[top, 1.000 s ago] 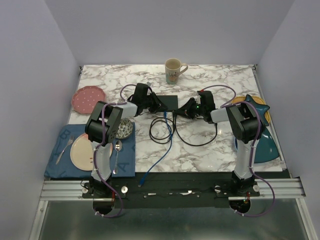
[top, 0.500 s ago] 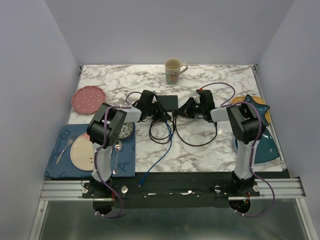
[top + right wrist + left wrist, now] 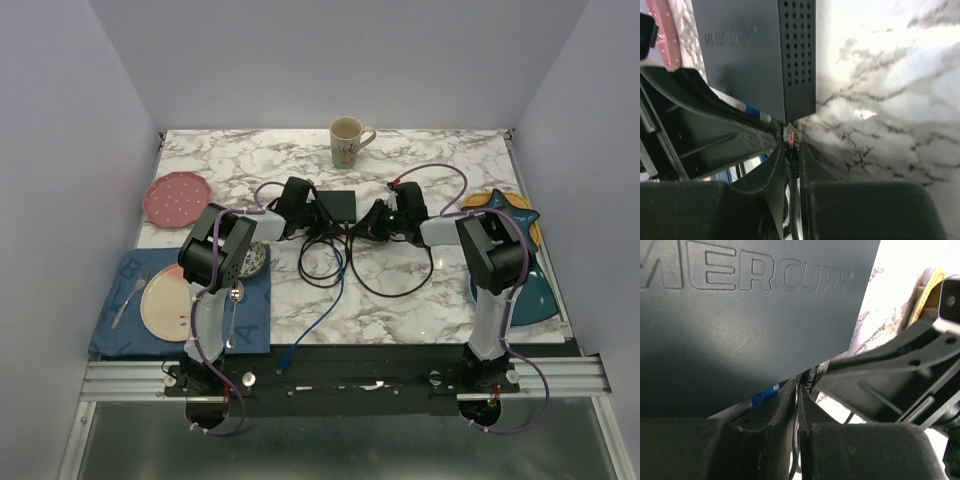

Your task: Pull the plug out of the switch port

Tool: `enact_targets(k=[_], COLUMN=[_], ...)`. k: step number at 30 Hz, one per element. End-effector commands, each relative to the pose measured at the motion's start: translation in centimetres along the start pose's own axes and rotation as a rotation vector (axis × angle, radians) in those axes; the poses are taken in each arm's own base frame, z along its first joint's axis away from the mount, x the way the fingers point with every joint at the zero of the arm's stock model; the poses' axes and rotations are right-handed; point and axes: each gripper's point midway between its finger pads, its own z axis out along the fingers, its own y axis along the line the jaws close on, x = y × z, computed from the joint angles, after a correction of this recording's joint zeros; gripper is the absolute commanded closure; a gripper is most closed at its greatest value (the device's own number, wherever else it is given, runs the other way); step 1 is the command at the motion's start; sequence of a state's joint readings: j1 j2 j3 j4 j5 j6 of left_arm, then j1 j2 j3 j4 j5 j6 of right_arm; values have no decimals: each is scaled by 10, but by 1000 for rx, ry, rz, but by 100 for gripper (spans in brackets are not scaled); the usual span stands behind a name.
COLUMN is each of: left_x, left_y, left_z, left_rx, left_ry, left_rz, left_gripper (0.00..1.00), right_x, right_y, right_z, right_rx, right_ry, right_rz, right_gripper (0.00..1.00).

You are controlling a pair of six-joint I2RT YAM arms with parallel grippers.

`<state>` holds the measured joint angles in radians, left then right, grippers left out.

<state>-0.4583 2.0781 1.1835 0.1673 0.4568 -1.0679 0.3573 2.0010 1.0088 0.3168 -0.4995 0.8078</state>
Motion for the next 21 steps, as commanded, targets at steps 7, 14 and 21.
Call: enact_targets(k=[7,14,21], left_x=[-26,-35,32], left_y=[5,-53,-60], left_z=[-28,-79,-89], left_rx=[-106,8,112], left_ry=[-136,-272,-180], left_rz=[52,237,300], left_gripper=[79,50,41], right_x=[-1,-49,-55], right_y=[10,54,28], right_z=[-51,-119,-130], right_rx=[122,204,346], right_ry=[-92,-298,-317], right_rz=[-82,-241,-225], right_gripper=[99,99,99])
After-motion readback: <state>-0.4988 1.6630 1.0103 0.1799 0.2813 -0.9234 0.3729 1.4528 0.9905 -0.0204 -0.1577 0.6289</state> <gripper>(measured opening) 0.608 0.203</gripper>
